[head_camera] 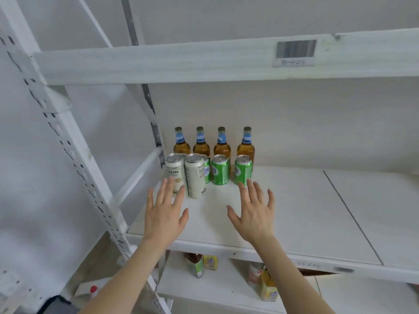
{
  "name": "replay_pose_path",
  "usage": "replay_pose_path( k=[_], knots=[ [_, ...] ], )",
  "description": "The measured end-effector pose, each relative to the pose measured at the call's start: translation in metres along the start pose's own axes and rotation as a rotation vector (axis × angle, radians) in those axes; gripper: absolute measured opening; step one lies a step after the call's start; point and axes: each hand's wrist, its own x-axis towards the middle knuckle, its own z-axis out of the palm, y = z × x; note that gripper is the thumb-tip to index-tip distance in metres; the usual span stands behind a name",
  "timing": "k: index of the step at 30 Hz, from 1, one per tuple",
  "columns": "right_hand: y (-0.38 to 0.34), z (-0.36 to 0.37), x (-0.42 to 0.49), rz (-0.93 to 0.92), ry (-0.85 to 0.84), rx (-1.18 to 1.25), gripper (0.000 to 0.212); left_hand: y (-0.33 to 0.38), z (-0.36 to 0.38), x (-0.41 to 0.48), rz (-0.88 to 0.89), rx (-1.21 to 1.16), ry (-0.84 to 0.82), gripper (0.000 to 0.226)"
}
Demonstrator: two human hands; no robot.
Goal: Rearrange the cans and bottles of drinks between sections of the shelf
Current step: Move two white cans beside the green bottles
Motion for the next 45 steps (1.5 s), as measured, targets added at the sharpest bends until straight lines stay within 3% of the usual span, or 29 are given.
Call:
replay_pose_path(
  k=[9,14,21,26,28,31,33,36,45],
  knots=[
    [-0.091,0.033,0.037,0.122,0.057,0.064,0.078,-0.095,0.036,0.031,0.070,-0.046,0.064,0.075],
    [-0.107,0.047,0.056,0.154,0.053,0.103,0.083,-0.111,0.064,0.050,0.035,-0.157,-0.033,0.081],
    [-0.101,0.074,0.090,0.152,-0.032,0.321,0.086,-0.098,0.113,0.075,-0.039,-0.576,-0.196,0.092],
    [-0.099,0.096,0.114,0.164,-0.091,0.760,0.082,-0.082,0.142,0.094,-0.196,-1.123,-0.316,0.085],
    [-0.099,0.099,0.121,0.175,-0.098,0.896,0.070,-0.078,0.150,0.101,-0.270,-1.252,-0.354,0.079],
    [-0.098,0.101,0.129,0.180,-0.117,0.986,0.053,-0.076,0.159,0.109,-0.327,-1.374,-0.401,0.072],
    [-0.097,0.105,0.133,0.188,-0.129,1.038,0.048,-0.079,0.163,0.111,-0.333,-1.434,-0.438,0.078],
    [-0.095,0.110,0.137,0.227,-0.139,1.150,0.055,-0.081,0.165,0.113,-0.341,-1.511,-0.470,0.096],
    [-0.086,0.107,0.139,0.246,-0.192,1.308,0.056,-0.081,0.155,0.104,-0.350,-1.663,-0.473,0.085]
  ],
)
